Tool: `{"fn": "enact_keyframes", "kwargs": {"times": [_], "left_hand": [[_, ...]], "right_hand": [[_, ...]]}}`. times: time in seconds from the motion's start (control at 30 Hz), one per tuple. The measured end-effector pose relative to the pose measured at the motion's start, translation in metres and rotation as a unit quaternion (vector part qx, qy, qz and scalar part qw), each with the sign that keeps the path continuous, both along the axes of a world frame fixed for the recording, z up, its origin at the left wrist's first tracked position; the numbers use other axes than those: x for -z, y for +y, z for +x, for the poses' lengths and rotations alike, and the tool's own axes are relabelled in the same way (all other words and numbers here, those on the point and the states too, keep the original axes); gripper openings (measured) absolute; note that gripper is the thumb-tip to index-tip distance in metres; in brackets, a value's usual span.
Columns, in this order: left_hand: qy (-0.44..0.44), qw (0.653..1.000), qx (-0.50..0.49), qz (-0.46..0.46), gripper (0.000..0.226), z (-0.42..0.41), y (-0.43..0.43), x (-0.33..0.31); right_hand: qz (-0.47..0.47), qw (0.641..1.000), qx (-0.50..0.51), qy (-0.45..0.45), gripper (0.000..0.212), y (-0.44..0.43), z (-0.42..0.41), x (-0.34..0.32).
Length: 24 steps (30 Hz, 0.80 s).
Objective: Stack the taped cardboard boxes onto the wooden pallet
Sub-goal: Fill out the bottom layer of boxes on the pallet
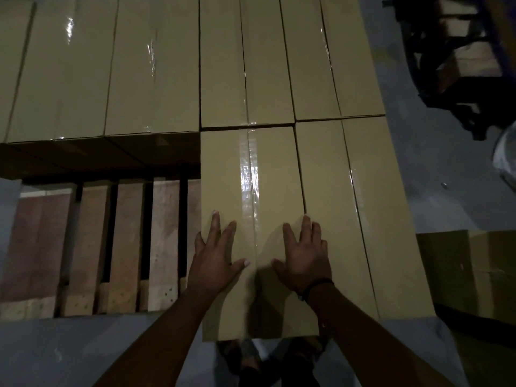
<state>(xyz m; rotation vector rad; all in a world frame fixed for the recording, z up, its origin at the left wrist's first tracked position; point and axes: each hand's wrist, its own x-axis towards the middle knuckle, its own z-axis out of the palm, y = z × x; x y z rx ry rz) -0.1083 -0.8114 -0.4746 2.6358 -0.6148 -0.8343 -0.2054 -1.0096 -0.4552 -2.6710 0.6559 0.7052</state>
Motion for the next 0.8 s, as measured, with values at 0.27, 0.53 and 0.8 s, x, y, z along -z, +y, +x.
{"fn": "enact_keyframes", "kwargs": {"times": [0.27,0.53,0.8], "left_hand": [[0.008,0.999,0.018,0.028,0.101,-0.002,0.000,0.000],[0.013,0.995,0.062,0.082,0.104,-0.027,0.012,-0.013],[0.044,0.989,0.097,0.104,0.120,-0.066,0.037,-0.024]], "right_hand": [[0.026,0.999,-0.039,0.011,0.099,-0.014,-0.012,-0.002],[0.006,0.999,-0.039,-0.031,0.099,0.009,-0.067,0.006],[0.004,0.997,-0.071,0.035,0.129,0.032,-0.115,0.000]]}}
